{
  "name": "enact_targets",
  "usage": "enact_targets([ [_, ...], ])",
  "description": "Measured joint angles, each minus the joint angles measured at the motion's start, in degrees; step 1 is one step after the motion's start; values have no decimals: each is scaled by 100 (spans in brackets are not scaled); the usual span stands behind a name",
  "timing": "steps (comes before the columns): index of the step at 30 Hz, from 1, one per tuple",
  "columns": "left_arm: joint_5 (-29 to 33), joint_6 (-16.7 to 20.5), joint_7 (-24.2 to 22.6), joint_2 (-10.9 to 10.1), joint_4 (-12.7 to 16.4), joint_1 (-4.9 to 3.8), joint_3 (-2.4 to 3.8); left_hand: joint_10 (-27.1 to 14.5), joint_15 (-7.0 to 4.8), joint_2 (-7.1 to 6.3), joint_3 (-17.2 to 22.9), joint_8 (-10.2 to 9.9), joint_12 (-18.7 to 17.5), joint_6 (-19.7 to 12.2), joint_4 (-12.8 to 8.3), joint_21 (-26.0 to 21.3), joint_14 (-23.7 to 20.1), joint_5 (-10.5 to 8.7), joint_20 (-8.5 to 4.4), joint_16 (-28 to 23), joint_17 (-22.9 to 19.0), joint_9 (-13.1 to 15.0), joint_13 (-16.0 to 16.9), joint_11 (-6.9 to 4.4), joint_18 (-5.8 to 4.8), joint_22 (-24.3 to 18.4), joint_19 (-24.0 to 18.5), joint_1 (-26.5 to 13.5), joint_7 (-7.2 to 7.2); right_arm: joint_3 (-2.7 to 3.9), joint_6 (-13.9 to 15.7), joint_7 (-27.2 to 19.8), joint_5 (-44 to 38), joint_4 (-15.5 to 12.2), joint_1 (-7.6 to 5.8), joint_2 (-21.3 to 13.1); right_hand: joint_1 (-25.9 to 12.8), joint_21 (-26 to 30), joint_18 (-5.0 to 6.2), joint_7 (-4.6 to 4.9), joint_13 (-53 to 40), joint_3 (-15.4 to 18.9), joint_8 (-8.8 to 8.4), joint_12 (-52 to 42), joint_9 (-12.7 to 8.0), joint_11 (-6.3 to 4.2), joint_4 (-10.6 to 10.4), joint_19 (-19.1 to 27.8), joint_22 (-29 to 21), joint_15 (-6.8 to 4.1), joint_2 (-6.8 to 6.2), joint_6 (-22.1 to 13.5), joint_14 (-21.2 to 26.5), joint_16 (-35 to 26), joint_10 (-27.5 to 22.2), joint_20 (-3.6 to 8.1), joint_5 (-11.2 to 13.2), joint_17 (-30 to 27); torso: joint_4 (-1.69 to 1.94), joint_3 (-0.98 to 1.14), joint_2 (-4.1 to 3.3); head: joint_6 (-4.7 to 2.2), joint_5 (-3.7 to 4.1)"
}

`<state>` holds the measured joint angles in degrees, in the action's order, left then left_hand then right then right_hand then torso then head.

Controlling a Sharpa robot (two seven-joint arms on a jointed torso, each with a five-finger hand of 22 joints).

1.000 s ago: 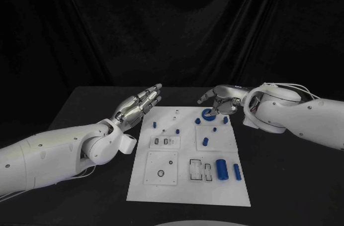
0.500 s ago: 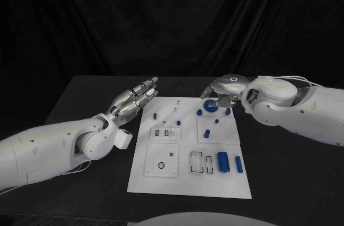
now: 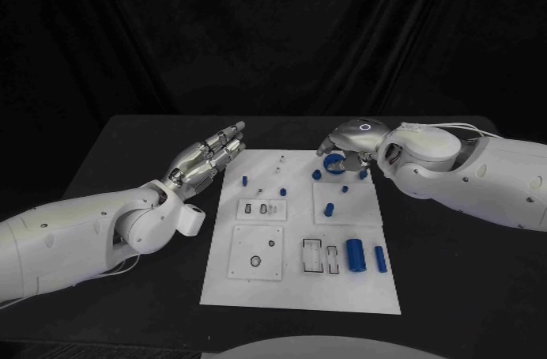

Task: Assemble the parts on the task board

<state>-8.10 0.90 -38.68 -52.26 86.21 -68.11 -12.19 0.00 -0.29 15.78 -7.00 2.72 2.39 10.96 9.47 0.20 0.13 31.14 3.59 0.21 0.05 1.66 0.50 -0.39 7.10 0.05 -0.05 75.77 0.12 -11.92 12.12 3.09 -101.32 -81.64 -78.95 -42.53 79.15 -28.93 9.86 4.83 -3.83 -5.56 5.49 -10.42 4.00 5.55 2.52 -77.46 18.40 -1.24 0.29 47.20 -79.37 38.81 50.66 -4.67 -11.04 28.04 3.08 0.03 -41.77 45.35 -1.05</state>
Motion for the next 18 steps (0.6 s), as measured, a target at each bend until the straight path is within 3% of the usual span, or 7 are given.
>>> enact_targets([
  [5,-2,-19,-1,-2,-17,0,-1,0,21,0,0,0,0,0,0,0,-21,0,0,0,0,0,0,0,0,0,0,0,0,0,61,-63,-28,76,61,57,-42,-147,0,66,0,-21,-28,26,-12,-3,-72,52,173,0,-41,-18,0,136,157,6,94,114,4,-1,-14,32,-4],
  [15,-5,-94,-2,19,-54,0,-1,-2,62,0,16,0,0,-21,-15,0,-21,25,114,0,1,0,0,39,3,1,14,0,21,0,85,-192,-56,87,139,104,-53,-259,0,70,0,-45,-62,111,-14,-33,-127,171,330,26,-53,-14,26,198,207,5,183,180,7,-4,-19,91,-2],
  [18,-6,-127,-3,33,-66,0,-1,9,82,0,16,0,0,-21,-15,0,0,25,167,0,2,0,0,68,92,1,4,0,21,0,84,-216,-60,84,159,134,-53,-318,0,90,0,-69,-95,149,-15,-12,-150,174,386,26,-53,-34,26,228,228,3,179,207,7,-4,-20,116,-13],
])
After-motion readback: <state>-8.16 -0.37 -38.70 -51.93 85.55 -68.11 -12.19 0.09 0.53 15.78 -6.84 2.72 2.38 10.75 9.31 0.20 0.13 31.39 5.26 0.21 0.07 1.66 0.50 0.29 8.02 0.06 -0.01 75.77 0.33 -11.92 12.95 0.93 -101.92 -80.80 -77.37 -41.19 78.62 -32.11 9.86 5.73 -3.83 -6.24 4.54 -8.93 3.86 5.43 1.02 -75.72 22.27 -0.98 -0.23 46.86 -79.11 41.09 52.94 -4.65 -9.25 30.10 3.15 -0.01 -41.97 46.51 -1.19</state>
